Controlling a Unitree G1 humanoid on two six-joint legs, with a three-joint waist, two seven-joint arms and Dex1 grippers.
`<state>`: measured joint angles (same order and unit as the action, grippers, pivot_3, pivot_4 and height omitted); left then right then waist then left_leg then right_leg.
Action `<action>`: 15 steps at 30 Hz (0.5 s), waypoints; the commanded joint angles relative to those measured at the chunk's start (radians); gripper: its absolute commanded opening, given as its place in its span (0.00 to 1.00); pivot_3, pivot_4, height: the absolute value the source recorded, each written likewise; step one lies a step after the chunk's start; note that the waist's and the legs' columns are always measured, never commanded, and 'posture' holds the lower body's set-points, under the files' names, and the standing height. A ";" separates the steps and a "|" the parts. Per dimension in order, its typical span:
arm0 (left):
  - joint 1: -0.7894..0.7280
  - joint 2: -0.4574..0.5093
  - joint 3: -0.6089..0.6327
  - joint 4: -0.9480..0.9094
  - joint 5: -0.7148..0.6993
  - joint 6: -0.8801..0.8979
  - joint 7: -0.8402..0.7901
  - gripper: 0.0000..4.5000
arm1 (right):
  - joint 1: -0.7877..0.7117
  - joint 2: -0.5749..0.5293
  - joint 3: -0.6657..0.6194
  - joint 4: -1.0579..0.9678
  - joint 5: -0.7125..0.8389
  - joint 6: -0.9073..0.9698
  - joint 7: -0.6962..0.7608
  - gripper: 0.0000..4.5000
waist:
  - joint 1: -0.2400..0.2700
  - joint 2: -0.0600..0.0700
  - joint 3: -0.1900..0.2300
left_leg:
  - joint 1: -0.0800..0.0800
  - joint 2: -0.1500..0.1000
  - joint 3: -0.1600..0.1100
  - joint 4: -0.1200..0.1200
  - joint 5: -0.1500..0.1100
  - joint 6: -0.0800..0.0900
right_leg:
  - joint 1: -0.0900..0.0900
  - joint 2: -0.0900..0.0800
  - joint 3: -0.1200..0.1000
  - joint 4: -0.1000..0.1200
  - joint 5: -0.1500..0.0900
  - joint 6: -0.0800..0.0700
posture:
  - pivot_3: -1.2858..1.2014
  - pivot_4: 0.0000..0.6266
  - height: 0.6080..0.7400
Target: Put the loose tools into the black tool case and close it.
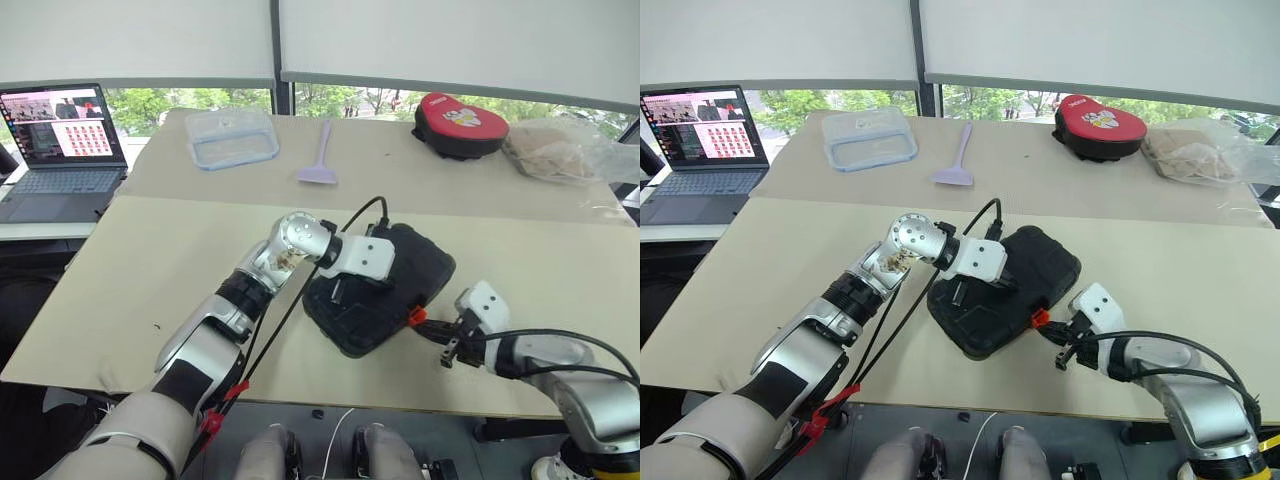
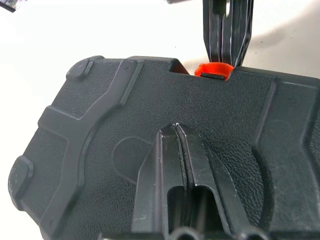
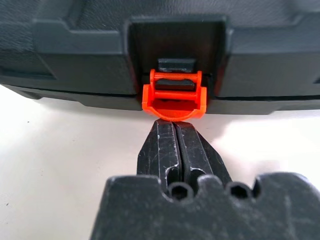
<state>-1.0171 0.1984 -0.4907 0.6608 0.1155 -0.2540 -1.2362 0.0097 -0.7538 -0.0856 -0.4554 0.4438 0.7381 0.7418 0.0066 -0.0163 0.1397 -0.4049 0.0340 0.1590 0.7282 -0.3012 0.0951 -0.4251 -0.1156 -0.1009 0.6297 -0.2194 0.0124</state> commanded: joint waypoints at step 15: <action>0.024 0.007 -0.040 0.051 0.060 0.006 -0.014 0.02 | 0.055 -0.028 -0.005 0.023 -0.051 -0.112 0.049 0.00 | 0.002 0.000 0.000 | 0.001 0.000 0.000 0.000 0.000 0.000 | 0.001 0.000 0.000 0.000 0.000 0.000 | 0.52 0.24 0.93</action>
<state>-1.0198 0.1917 -0.4914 0.6700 0.1214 -0.2591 -1.2332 0.0696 -0.7907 -0.0927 -0.4455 0.4112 0.6681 0.8007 0.0090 -0.0162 0.1395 -0.4043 0.0339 0.1590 0.7281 -0.3014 0.0954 -0.4241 -0.1152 -0.1011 0.6295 -0.2195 0.0125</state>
